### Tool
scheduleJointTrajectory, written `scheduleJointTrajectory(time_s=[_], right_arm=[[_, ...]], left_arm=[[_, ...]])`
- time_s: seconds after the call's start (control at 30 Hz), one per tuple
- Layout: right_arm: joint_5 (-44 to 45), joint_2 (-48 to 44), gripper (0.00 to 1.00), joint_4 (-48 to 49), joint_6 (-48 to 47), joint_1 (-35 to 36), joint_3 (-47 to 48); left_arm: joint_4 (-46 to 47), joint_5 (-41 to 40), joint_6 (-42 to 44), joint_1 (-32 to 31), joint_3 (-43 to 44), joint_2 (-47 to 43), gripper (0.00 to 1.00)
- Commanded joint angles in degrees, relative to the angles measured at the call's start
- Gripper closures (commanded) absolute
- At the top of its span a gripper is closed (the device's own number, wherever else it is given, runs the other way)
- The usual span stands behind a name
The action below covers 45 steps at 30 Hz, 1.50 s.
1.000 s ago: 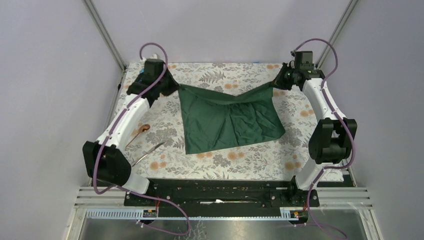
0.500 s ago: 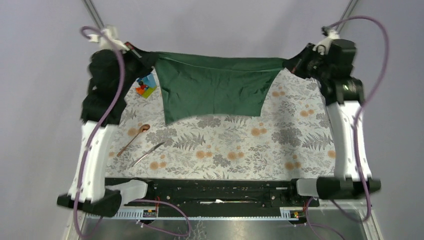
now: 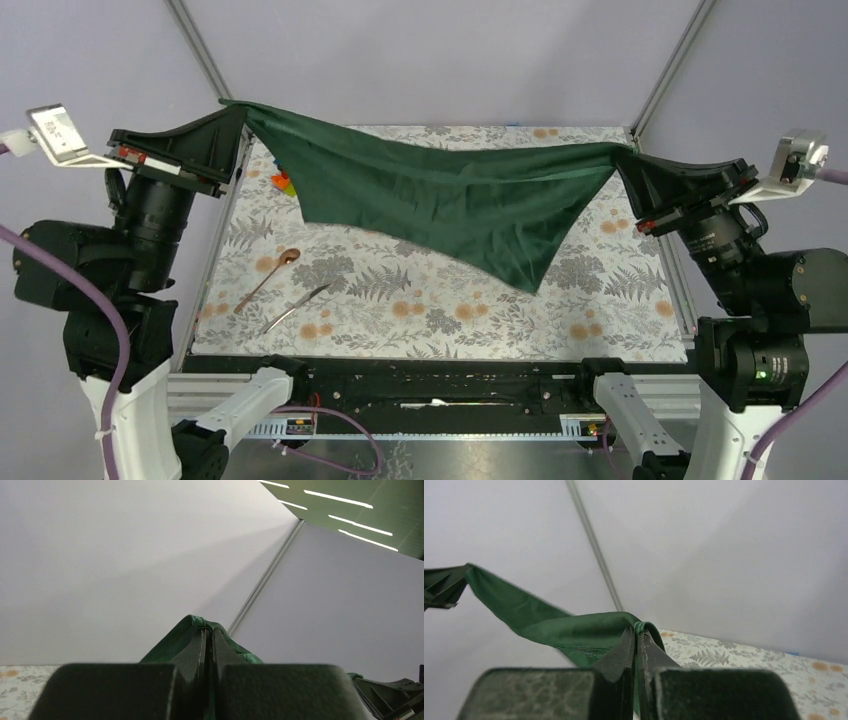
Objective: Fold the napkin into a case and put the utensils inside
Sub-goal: Flatten the napkin at the center of the board, then fold and flatten the napkin at the center of the board.
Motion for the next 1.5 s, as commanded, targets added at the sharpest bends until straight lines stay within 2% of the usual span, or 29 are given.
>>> scheduleJointTrajectory(time_s=[0.0, 0.1, 0.17, 0.3, 0.5, 0.7, 0.77, 0.83, 1.0, 1.13, 1.33, 1.47], right_arm=[[9.61, 3.45, 1.0, 0.56, 0.73, -0.12, -2.1], [18.9, 7.89, 1.0, -3.86, -0.33, -0.12, -1.73], [22.28, 11.86, 1.0, -4.89, -0.58, -0.12, -2.83], [24.58, 21.41, 1.0, -2.6, -0.11, -0.12, -6.78], [26.62, 40.04, 1.0, 3.13, -0.69, -0.12, -8.39], [23.34, 65.45, 1.0, 1.93, -3.65, -0.13, 4.88], [21.3, 72.25, 1.0, -0.56, -4.13, -0.12, 10.44], [19.37, 77.18, 1.0, -3.63, -4.34, -0.18, 15.0], [17.06, 80.52, 1.0, -9.17, -4.39, -0.12, 17.7], [17.95, 75.01, 1.0, -12.08, -4.5, -0.12, 12.01], [30.28, 65.17, 1.0, -16.47, -7.56, -1.46, 1.95], [33.07, 63.49, 1.0, -17.45, -8.33, -4.17, -1.78]], left_arm=[[-0.32, -7.59, 0.79, -0.18, -0.95, 4.03, 1.0], [-1.86, -17.77, -0.82, -0.18, -3.75, 7.38, 1.0], [-1.33, -20.53, -1.03, -0.18, -5.62, 11.46, 1.0], [1.51, -20.38, -2.94, 0.16, -8.83, 21.28, 1.0], [2.18, -15.41, -6.11, 1.94, -6.99, 42.08, 1.0], [5.72, -9.5, -5.63, 3.96, -0.88, 64.53, 1.0], [9.86, -6.42, -6.27, 4.87, -1.71, 69.81, 1.0], [9.84, -5.36, -6.1, 5.02, -1.05, 72.7, 1.0], [8.91, -1.43, -6.46, 5.02, -3.39, 72.38, 1.0], [3.08, 1.16, -8.2, 4.93, -7.46, 67.95, 1.0], [2.05, 7.03, -9.31, 2.46, -23.12, 54.96, 1.0], [4.05, 7.8, -11.68, -1.48, -34.17, 46.03, 1.0]])
